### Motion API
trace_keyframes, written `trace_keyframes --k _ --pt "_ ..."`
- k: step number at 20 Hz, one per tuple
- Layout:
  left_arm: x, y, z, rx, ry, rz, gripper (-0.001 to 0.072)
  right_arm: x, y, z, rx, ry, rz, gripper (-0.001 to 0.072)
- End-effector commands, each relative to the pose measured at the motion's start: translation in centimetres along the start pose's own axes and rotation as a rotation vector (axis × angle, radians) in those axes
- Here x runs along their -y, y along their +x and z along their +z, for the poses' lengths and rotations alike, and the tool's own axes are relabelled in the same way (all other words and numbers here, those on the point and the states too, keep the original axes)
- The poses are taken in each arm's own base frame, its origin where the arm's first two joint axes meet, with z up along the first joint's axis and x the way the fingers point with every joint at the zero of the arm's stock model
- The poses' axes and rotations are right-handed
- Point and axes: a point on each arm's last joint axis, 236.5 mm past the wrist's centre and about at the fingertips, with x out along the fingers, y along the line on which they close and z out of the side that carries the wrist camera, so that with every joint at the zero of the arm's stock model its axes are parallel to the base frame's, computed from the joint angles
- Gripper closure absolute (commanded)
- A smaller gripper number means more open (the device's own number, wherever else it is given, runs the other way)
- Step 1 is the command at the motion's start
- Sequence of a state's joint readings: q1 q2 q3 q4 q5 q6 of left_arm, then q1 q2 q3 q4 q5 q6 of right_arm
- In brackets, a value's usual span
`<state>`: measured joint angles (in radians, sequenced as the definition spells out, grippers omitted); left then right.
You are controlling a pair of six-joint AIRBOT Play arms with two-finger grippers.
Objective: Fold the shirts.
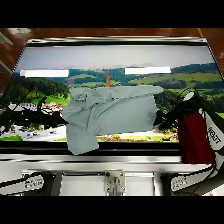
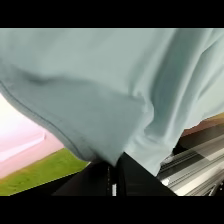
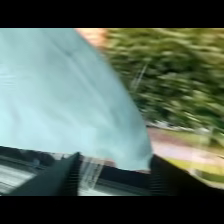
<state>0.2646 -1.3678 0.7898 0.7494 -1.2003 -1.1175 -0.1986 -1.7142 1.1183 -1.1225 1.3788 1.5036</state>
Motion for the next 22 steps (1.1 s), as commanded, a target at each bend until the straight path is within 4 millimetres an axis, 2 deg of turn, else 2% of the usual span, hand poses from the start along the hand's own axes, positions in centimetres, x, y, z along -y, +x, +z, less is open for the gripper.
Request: trace_keyframes --k 1,3,4,5,6,7,8,9,10,11,12,13,14,15,16,18,20,22 --pt "1.7 -1.8 1.6 0.039 0.066 -0.008 0.0671 -1.6 1.2 0.8 0.029 -0.025 0.012 0.064" --pt "3.9 -4.7 3.6 0.096 0.168 0.01 0.0673 -3.7 -1.2 1.6 0.106 -0.142 0.048 0.0648" --pt "5.5 -6.8 4.9 0.149 0.234 0.031 0.0673 -5.2 -3.6 2.3 0.177 -0.218 0.058 0.0649" --pt "7.9 -9.7 6.5 0.231 0.318 0.05 0.0673 -6.8 -6.8 3.0 0.27 -0.279 0.06 0.0649" --pt "10.9 -13.0 8.0 0.326 0.403 0.063 0.0673 -9.0 -11.2 3.6 0.399 -0.361 0.055 0.0649" --pt "14.8 -17.2 9.1 0.443 0.504 0.077 0.0673 -11.4 -16.2 3.7 0.542 -0.45 0.048 0.0649" --pt "18.8 -21.6 9.5 0.564 0.606 0.093 0.0673 -14.4 -22.5 2.8 0.719 -0.555 0.036 0.0649" --pt "23.6 -26.8 9.1 0.709 0.721 0.111 0.0673 -17.4 -29.4 0.8 0.918 -0.649 0.017 0.0649" --pt "28.4 -32.1 7.8 0.868 0.833 0.127 0.0672 -19.8 -36.1 -2.1 1.122 -0.709 -0.005 0.0649" --pt "32.7 -36.9 5.8 1.027 0.926 0.137 0.0672 -21.7 -42.8 -6.3 1.34 -0.741 -0.027 0.0649" --pt "37.0 -41.9 3.0 1.206 1.01 0.137 0.0671 -22.5 -48.4 -10.8 1.534 -0.737 -0.043 0.0649" --pt "40.2 -45.7 -0.1 1.35 1.071 0.128 0.0671 -22.7 -52.8 -15.9 1.701 -0.715 -0.051 0.0649" --pt "42.7 -48.8 -3.5 1.469 1.104 0.097 0.0671 -22.4 -55.5 -20.2 1.822 -0.695 -0.071 0.0649" --pt "44.3 -50.6 -6.7 1.547 1.118 0.061 0.0671 -21.7 -57.5 -24.4 1.924 -0.683 -0.103 0.0649" --pt "45.1 -51.2 -9.4 1.577 1.131 0.041 0.0671 -21.2 -58.2 -27.7 1.985 -0.686 -0.127 0.0649" --pt "45.0 -50.2 -13.1 1.55 1.171 0.074 0.0671 -20.0 -57.7 -32.8 2.03 -0.692 -0.161 0.0649" --pt "44.0 -49.0 -15.8 1.507 1.164 0.122 0.0671 -18.5 -55.8 -35.6 1.997 -0.683 -0.203 0.0649" --pt "42.0 -48.6 -17.4 1.487 1.126 0.23 0.0671 -17.0 -53.9 -37.0 1.943 -0.664 -0.245 0.0649"
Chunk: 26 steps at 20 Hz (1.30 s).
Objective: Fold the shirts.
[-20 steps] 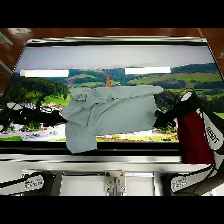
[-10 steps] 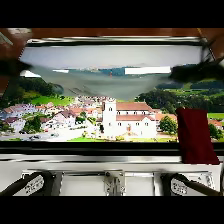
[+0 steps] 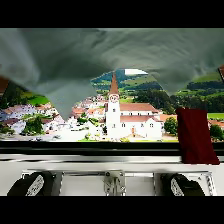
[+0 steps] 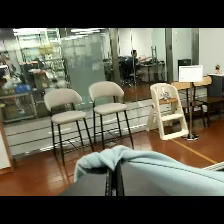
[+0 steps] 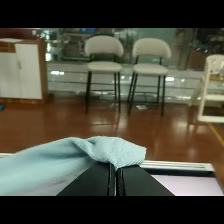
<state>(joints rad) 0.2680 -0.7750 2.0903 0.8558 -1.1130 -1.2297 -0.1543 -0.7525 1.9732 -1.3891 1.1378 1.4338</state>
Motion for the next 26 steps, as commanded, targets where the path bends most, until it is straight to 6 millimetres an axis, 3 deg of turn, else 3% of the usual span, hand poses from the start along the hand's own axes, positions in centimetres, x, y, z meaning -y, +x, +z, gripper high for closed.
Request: trace_keyframes --k 1,3,7,9,10,12,13,17,19,22,24,26 --pt "0.9 -4.8 -0.8 -0.088 0.067 0.103 0.0671 0.9 -6.0 -1.1 -0.058 -0.037 -0.078 0.0649" --pt "0.1 -6.3 -2.4 -0.169 0.101 0.166 0.0671 2.1 -6.7 -2.6 -0.126 -0.052 -0.131 0.0649" --pt "-0.1 -6.7 -5.5 -0.296 0.087 0.16 0.0671 2.8 -6.0 -5.9 -0.268 -0.05 -0.149 0.0649" --pt "-0.6 -6.1 -8.0 -0.374 0.055 0.147 0.0671 3.7 -4.7 -9.4 -0.425 -0.043 -0.171 0.0649" --pt "-0.9 -5.6 -9.9 -0.429 0.028 0.137 0.0671 4.1 -4.1 -12.2 -0.555 -0.033 -0.175 0.0649" --pt "-1.9 -4.4 -15.3 -0.568 -0.05 0.115 0.067 3.5 -2.6 -18.8 -0.853 0.024 -0.137 0.0649" --pt "-2.5 -3.8 -19.0 -0.655 -0.102 0.101 0.0671 3.1 -1.3 -21.5 -0.948 0.047 -0.114 0.0649" --pt "-4.3 -2.1 -37.9 -0.998 -0.34 0.06 0.0672 2.7 3.3 -36.5 -1.26 0.073 -0.066 0.0649" --pt "-5.4 -0.3 -45.5 -1.053 -0.439 0.088 0.0672 3.0 8.1 -42.8 -1.226 0.066 -0.06 0.0649" --pt "-6.4 4.9 -53.3 -1.081 -0.433 0.056 0.0671 1.9 17.5 -47.7 -1.062 0.082 -0.023 0.0649" --pt "-7.4 9.0 -57.2 -1.063 -0.424 0.07 0.0671 -0.1 23.0 -49.7 -0.93 0.052 0.009 0.0649" --pt "-8.7 13.0 -60.0 -1.013 -0.421 0.102 0.067 -1.6 26.9 -51.7 -0.823 0.101 0.0 0.0649"
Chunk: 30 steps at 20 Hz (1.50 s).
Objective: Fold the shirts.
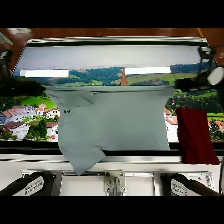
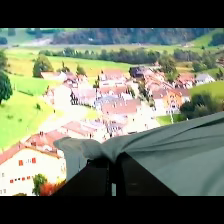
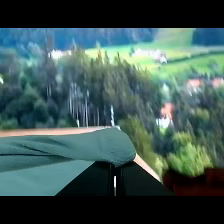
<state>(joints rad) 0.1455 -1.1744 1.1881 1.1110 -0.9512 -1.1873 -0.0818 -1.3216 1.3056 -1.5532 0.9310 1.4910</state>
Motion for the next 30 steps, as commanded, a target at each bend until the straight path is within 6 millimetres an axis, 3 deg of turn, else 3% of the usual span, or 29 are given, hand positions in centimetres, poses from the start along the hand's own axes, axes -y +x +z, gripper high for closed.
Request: trace_keyframes --k 1,3,5,8,10,13,16,19,21,30 --pt "-2.1 8.8 3.6 0.093 -0.032 0.025 0.067 -2.3 8.0 4.9 0.239 0.093 0.034 0.065" --pt "-2.6 12.1 4.4 0.108 -0.105 -0.003 0.067 -2.3 11.4 4.1 0.237 0.153 0.04 0.0649" --pt "-3.2 14.8 3.8 0.091 -0.159 -0.02 0.067 -2.4 13.8 3.0 0.215 0.168 0.043 0.0649" --pt "-3.8 17.3 1.8 0.044 -0.193 -0.023 0.067 -2.6 15.9 1.5 0.174 0.197 0.05 0.0649" --pt "-3.5 18.0 0.8 0.012 -0.209 -0.04 0.067 -3.1 16.2 0.9 0.151 0.242 0.07 0.0649" --pt "-2.5 17.3 -0.7 -0.063 -0.194 -0.08 0.067 -3.3 15.6 0.4 0.117 0.246 0.077 0.0649" --pt "-1.6 15.4 -4.2 -0.231 -0.175 -0.136 0.067 -3.4 14.2 -1.3 0.02 0.233 0.076 0.0649" --pt "0.0 13.1 -8.5 -0.44 -0.249 -0.219 0.0671 -3.6 13.0 -5.4 -0.163 0.211 0.069 0.0649" --pt "0.0 12.0 -10.6 -0.543 -0.24 -0.215 0.0671 -3.3 12.5 -7.8 -0.266 0.181 0.046 0.0649" --pt "-0.8 12.8 -13.2 -0.646 -0.371 -0.146 0.0671 -3.4 13.5 -11.4 -0.398 0.203 0.031 0.0649"
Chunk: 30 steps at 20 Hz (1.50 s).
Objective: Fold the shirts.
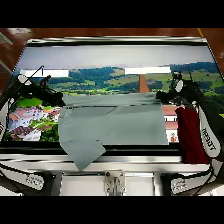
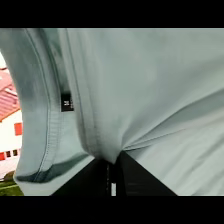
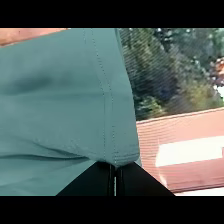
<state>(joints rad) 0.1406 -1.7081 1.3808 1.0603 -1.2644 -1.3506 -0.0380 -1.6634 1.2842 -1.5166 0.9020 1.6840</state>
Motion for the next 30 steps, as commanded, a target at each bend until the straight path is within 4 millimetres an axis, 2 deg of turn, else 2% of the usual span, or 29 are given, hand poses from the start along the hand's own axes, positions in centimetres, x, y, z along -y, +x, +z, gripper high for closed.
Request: trace_keyframes --k 1,7,8,9,10,11,13,14,15,17,19,20,22,25,27,30 --pt "-0.5 1.1 -0.9 -0.054 -0.059 0.004 0.0671 -0.1 1.1 -1.8 -0.075 0.031 0.003 0.0648" --pt "-0.7 1.6 -1.1 -0.067 -0.067 0.008 0.067 -0.2 1.5 -2.2 -0.096 0.039 0.008 0.0648" --pt "-0.7 1.6 -1.2 -0.07 -0.066 0.007 0.0649 -0.2 1.4 -2.3 -0.099 0.039 0.008 0.0619" --pt "-0.6 1.4 -1.3 -0.075 -0.067 0.005 0.0489 -0.2 1.3 -2.2 -0.097 0.038 0.009 0.0483" --pt "-0.6 0.9 -1.5 -0.085 -0.066 0.001 0.0365 -0.1 0.5 -2.3 -0.103 0.008 0.002 0.03" --pt "-0.6 -0.1 -1.7 -0.097 -0.068 -0.006 0.0365 0.3 -0.5 -2.3 -0.107 -0.04 -0.011 0.0248" --pt "-1.0 -3.2 -1.8 -0.101 -0.078 -0.02 0.0363 2.5 -4.0 -2.2 -0.11 -0.155 -0.104 0.0247" --pt "-1.2 -5.0 -2.2 -0.098 -0.087 -0.025 0.0305 3.8 -6.1 -2.1 -0.112 -0.196 -0.15 0.0173" --pt "-1.7 -6.8 -2.9 -0.096 -0.103 -0.029 0.0147 5.3 -8.3 -2.4 -0.115 -0.205 -0.186 0.0034" --pt "-2.7 -9.8 -5.3 -0.095 -0.129 -0.039 0.0132 8.1 -11.7 -3.9 -0.153 -0.155 -0.201 0.0034" --pt "-4.0 -11.0 -9.2 -0.085 -0.168 -0.054 0.0135 10.6 -13.5 -6.3 -0.221 -0.074 -0.163 0.0034" --pt "-4.6 -10.7 -11.7 -0.09 -0.201 -0.067 0.0135 11.6 -13.9 -7.5 -0.251 -0.022 -0.128 0.0034" --pt "-5.5 -8.4 -17.4 -0.113 -0.286 -0.102 0.0136 12.1 -13.9 -9.0 -0.26 0.1 -0.025 0.0035" --pt "-5.5 -4.6 -22.6 -0.166 -0.367 -0.144 0.0137 10.7 -13.1 -9.4 -0.25 0.201 0.111 0.0035" --pt "-5.0 -2.6 -23.7 -0.179 -0.4 -0.171 0.0168 10.3 -12.6 -9.1 -0.234 0.198 0.117 0.0034" --pt "-3.5 -0.6 -23.6 -0.158 -0.413 -0.206 0.0184 10.5 -12.3 -8.2 -0.192 0.204 0.115 0.0035"
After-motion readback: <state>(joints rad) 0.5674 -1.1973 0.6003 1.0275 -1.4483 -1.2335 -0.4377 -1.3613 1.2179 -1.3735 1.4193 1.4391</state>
